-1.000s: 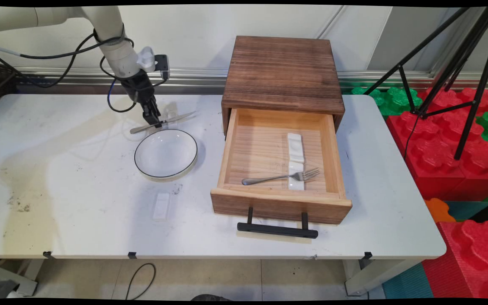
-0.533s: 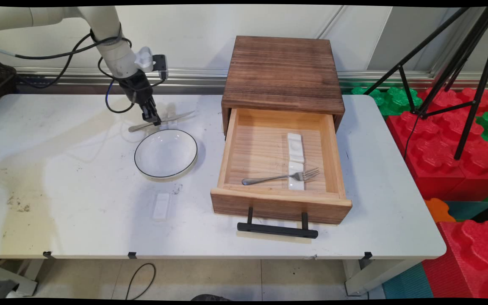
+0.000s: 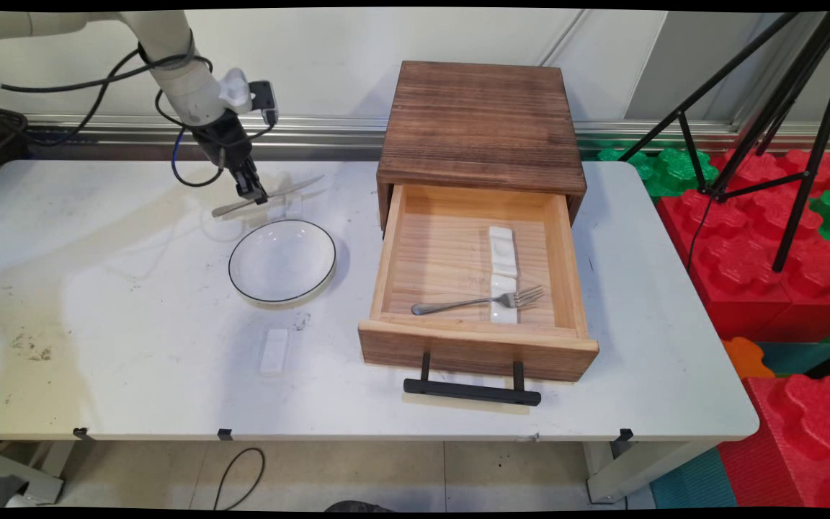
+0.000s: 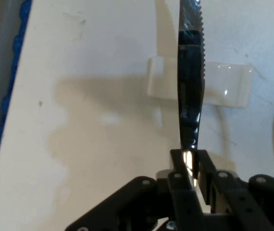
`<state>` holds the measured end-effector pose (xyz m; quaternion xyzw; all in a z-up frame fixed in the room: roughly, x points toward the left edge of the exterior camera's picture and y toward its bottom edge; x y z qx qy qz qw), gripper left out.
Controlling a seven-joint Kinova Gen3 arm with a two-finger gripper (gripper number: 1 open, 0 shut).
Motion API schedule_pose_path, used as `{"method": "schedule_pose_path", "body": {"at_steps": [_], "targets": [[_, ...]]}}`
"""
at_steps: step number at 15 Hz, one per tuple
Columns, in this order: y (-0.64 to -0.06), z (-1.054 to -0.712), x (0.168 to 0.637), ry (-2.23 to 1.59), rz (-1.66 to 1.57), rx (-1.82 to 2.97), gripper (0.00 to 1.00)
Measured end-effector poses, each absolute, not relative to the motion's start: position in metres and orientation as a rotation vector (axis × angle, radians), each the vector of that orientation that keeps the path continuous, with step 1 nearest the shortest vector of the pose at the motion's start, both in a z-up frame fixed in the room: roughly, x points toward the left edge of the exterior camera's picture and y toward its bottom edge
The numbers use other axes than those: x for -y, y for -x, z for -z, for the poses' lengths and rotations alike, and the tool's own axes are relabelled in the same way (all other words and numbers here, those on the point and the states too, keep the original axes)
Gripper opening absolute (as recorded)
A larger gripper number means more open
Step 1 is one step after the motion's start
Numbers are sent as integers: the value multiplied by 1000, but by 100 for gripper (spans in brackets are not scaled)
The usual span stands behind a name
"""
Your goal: Place the picked object into the drawer
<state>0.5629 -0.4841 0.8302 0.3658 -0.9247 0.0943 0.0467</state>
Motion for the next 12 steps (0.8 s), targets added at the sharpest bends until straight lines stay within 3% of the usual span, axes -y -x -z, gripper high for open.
{"method": "schedule_pose_path", "body": {"at_steps": [12], "targets": [[-544, -897, 446, -1249, -450, 2757, 0]]}}
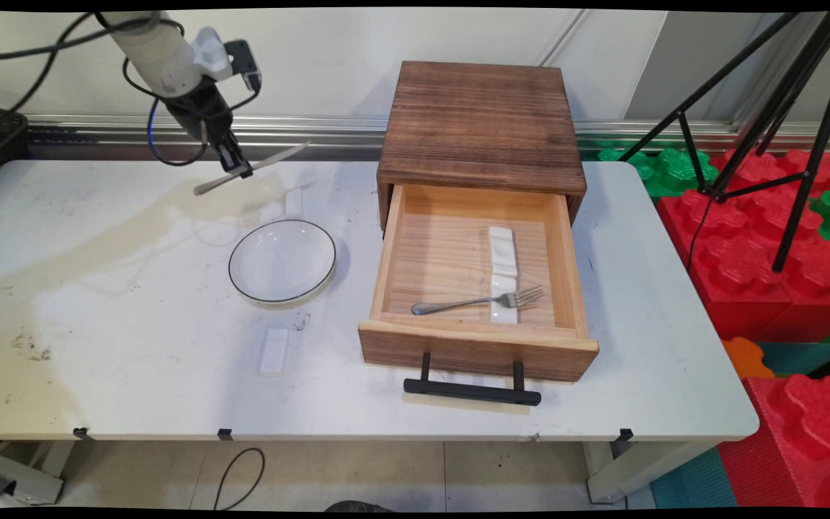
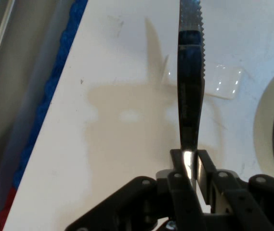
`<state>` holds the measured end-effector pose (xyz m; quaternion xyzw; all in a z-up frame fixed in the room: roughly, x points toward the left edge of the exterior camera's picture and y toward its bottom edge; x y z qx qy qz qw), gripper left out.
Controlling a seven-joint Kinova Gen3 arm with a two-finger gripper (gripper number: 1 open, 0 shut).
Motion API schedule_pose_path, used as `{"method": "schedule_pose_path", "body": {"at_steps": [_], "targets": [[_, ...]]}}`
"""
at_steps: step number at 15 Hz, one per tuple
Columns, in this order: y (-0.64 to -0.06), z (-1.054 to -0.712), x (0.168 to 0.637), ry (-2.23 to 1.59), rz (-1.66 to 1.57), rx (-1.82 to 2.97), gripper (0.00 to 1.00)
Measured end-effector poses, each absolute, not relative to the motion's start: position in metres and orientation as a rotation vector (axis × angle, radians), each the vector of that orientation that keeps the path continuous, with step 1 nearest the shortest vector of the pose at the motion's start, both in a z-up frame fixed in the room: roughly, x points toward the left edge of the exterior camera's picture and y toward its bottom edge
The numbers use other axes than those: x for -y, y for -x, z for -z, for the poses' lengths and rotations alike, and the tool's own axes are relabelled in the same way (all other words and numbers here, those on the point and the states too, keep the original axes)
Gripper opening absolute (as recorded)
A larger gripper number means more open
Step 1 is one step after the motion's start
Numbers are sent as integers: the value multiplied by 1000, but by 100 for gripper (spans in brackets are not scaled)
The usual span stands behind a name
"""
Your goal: Place the picked object into the drawer
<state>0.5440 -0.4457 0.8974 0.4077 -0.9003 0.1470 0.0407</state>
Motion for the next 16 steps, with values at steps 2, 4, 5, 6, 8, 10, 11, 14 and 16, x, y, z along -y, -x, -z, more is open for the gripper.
{"method": "schedule_pose_path", "body": {"at_steps": [2, 4, 5, 6, 8, 10, 11, 14, 16], "targets": [[-536, -912, 438, -1257, -475, 2748, 0], [-529, -923, 432, -1259, -492, 2743, 0], [-525, -929, 428, -1260, -500, 2740, 0], [-520, -935, 425, -1259, -509, 2739, 0], [-508, -950, 415, -1248, -528, 2738, 0], [-496, -961, 408, -1233, -537, 2739, 0], [-492, -964, 405, -1228, -540, 2739, 0], [-472, -977, 395, -1192, -545, 2745, 0], [-457, -985, 388, -1161, -542, 2748, 0]]}}
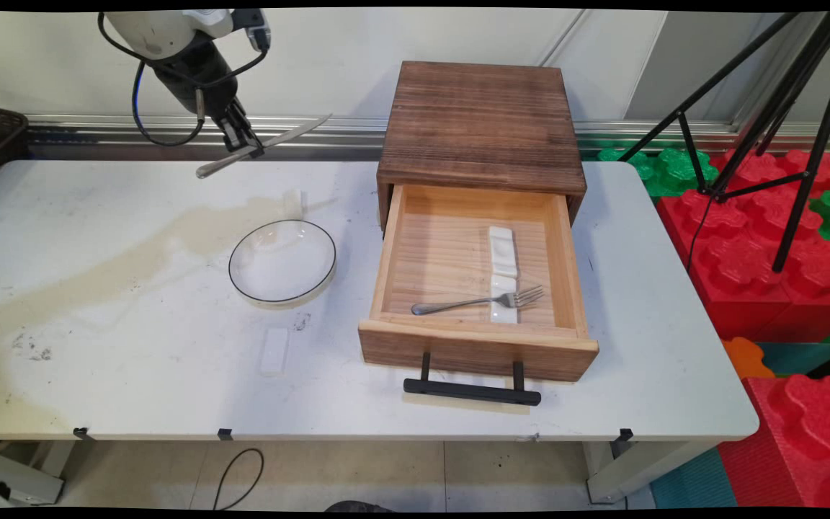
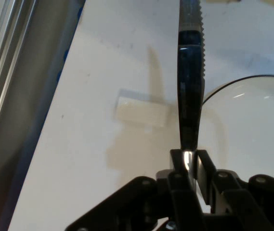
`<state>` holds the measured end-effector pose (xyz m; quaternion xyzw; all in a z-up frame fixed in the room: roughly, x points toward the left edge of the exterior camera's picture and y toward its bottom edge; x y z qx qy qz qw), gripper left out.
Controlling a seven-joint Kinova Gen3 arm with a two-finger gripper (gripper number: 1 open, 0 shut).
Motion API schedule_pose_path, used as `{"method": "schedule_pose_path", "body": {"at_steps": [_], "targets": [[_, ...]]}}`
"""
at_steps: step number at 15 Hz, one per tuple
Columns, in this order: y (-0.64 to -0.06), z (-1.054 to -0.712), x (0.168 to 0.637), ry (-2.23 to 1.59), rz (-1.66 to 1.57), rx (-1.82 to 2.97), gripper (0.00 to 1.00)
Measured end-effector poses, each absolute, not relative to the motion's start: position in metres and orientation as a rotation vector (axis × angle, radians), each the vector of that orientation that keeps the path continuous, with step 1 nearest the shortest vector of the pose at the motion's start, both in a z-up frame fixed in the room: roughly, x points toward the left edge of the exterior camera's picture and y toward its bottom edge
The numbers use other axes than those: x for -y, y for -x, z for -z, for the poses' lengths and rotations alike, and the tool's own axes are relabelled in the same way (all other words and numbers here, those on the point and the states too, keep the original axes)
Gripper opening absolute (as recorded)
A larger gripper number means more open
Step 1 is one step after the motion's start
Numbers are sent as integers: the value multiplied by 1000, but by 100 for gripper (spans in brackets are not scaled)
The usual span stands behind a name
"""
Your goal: Place the picked object into the drawer
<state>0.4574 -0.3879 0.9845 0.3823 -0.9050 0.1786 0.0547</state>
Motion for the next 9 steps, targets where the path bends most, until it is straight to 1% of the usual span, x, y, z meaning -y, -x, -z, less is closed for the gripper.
{"method": "schedule_pose_path", "body": {"at_steps": [9], "targets": [[-383, -1001, 378, -1023, -522, 2730, 0]]}}
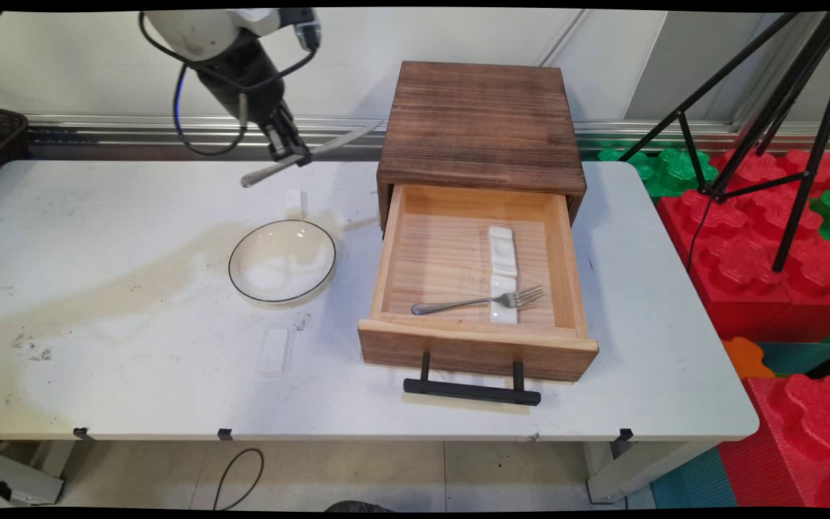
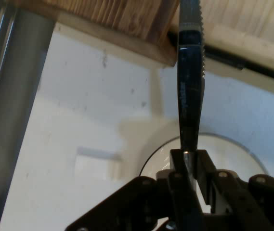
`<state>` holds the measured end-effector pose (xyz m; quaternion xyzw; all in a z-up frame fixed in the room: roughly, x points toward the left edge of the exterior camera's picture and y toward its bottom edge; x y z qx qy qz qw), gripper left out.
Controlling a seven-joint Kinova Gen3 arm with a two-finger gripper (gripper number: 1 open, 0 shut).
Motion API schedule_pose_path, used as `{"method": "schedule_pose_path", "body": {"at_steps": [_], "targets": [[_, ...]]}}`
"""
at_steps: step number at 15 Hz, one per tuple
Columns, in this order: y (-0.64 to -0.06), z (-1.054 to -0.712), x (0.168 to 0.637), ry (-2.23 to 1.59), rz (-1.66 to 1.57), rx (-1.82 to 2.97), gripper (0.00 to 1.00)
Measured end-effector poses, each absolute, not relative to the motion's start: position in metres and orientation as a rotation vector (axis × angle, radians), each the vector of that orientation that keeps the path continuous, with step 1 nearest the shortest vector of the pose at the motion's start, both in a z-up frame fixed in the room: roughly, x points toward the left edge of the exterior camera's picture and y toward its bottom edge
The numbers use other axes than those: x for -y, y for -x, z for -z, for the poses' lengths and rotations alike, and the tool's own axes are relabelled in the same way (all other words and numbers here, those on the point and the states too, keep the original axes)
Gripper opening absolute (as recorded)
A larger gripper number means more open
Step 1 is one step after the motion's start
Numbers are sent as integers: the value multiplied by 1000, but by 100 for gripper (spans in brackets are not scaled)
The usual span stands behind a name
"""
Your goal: Place the picked object into the drawer
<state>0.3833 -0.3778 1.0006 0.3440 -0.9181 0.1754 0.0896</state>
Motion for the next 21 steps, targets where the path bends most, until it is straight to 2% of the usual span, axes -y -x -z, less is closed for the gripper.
{"method": "schedule_pose_path", "body": {"at_steps": [10, 21], "targets": [[-310, -996, 389, -916, -502, 2700, 0], [-229, -970, 416, -826, -461, 2693, 0]]}}
